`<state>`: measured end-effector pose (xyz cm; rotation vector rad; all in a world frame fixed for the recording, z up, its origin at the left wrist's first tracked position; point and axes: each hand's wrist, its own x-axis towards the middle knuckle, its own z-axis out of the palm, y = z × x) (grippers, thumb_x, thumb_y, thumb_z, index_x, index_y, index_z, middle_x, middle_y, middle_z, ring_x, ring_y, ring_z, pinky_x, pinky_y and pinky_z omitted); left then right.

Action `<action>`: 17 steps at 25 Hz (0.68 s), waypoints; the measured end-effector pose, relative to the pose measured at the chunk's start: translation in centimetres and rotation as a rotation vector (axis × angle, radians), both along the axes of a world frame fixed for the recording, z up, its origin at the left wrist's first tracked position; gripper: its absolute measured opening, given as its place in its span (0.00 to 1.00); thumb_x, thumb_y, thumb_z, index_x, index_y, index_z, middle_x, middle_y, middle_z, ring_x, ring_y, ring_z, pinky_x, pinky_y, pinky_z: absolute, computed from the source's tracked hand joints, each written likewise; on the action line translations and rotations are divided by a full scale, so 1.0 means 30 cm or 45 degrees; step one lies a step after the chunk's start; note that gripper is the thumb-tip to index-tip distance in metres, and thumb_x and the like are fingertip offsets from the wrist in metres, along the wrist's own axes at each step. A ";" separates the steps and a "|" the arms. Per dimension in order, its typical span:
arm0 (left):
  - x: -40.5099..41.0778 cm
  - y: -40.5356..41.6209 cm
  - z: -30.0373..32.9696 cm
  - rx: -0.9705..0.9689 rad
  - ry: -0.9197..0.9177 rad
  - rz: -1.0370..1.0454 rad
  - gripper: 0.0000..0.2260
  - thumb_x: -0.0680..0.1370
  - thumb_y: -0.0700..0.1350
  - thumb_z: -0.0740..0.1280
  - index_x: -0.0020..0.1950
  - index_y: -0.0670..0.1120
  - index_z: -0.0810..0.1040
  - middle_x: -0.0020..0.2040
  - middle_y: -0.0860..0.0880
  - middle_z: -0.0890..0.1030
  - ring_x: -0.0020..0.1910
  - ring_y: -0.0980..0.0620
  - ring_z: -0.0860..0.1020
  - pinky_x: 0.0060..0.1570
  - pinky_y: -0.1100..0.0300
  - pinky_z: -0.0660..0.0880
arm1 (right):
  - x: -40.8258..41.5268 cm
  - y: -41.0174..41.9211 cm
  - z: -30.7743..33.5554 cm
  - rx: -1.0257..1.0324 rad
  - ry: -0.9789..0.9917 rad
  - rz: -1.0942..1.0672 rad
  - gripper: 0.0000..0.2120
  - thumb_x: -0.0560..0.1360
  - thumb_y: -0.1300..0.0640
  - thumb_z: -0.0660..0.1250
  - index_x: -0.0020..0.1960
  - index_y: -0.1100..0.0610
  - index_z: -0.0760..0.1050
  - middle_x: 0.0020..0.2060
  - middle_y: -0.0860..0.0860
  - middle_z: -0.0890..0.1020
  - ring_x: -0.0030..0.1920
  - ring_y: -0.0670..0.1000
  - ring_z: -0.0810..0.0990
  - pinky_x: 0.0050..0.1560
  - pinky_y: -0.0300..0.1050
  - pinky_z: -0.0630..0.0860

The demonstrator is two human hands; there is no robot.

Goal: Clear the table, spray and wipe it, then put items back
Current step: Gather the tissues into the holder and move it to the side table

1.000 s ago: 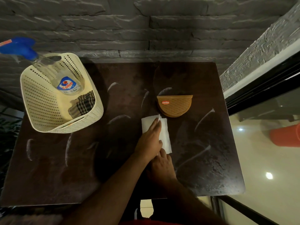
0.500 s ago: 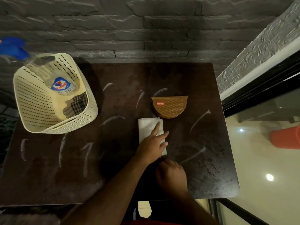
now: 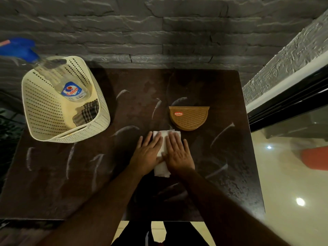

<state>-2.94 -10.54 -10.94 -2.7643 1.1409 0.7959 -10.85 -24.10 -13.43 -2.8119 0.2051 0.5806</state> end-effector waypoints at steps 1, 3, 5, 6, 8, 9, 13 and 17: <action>0.002 0.003 -0.002 0.011 0.015 -0.010 0.34 0.79 0.65 0.46 0.80 0.49 0.42 0.80 0.53 0.39 0.78 0.47 0.38 0.74 0.43 0.39 | -0.003 -0.006 -0.006 -0.028 -0.013 0.028 0.32 0.79 0.43 0.36 0.78 0.57 0.38 0.76 0.53 0.35 0.77 0.54 0.33 0.77 0.59 0.39; 0.003 0.010 0.008 0.004 0.053 -0.026 0.38 0.78 0.67 0.52 0.79 0.48 0.40 0.79 0.51 0.37 0.77 0.47 0.35 0.74 0.43 0.37 | -0.013 -0.007 -0.004 -0.059 -0.075 0.016 0.32 0.79 0.43 0.40 0.77 0.58 0.40 0.77 0.55 0.40 0.77 0.55 0.38 0.77 0.60 0.41; 0.004 0.020 0.016 0.025 0.030 -0.060 0.45 0.75 0.69 0.57 0.79 0.47 0.38 0.78 0.50 0.34 0.77 0.46 0.34 0.74 0.42 0.37 | -0.033 -0.005 -0.006 -0.109 -0.130 0.000 0.32 0.80 0.43 0.48 0.77 0.61 0.52 0.78 0.58 0.53 0.78 0.57 0.50 0.76 0.59 0.47; 0.004 0.028 0.015 0.045 0.029 -0.074 0.47 0.73 0.70 0.58 0.79 0.48 0.37 0.78 0.49 0.33 0.77 0.45 0.33 0.74 0.42 0.37 | -0.044 0.001 -0.005 -0.112 -0.139 0.012 0.32 0.79 0.43 0.50 0.76 0.61 0.58 0.76 0.58 0.60 0.76 0.57 0.57 0.74 0.58 0.50; -0.001 0.029 0.013 0.024 0.041 -0.078 0.49 0.71 0.73 0.58 0.79 0.48 0.37 0.78 0.49 0.33 0.76 0.45 0.32 0.74 0.43 0.36 | -0.052 0.004 0.016 -0.114 -0.212 0.042 0.31 0.77 0.42 0.54 0.72 0.61 0.66 0.73 0.59 0.68 0.74 0.57 0.65 0.71 0.58 0.56; -0.001 0.026 0.016 -0.017 0.034 -0.071 0.49 0.70 0.74 0.57 0.79 0.49 0.37 0.78 0.50 0.33 0.76 0.46 0.32 0.74 0.43 0.36 | -0.040 -0.013 0.039 -0.119 -0.292 0.033 0.30 0.77 0.43 0.56 0.71 0.60 0.68 0.72 0.59 0.70 0.73 0.58 0.66 0.71 0.60 0.60; 0.020 0.005 0.043 -0.327 -0.035 0.172 0.39 0.74 0.70 0.58 0.79 0.51 0.54 0.80 0.51 0.48 0.79 0.48 0.43 0.76 0.46 0.45 | 0.086 -0.181 0.144 -0.189 -0.486 -0.266 0.30 0.74 0.49 0.65 0.73 0.55 0.63 0.73 0.60 0.66 0.74 0.63 0.61 0.72 0.64 0.60; 0.052 -0.031 0.085 -0.580 -0.089 0.459 0.25 0.79 0.55 0.64 0.74 0.50 0.67 0.74 0.50 0.67 0.73 0.50 0.63 0.71 0.52 0.61 | 0.204 -0.355 0.196 -0.272 -0.178 -0.240 0.28 0.75 0.54 0.65 0.73 0.51 0.62 0.76 0.57 0.60 0.76 0.63 0.55 0.74 0.65 0.54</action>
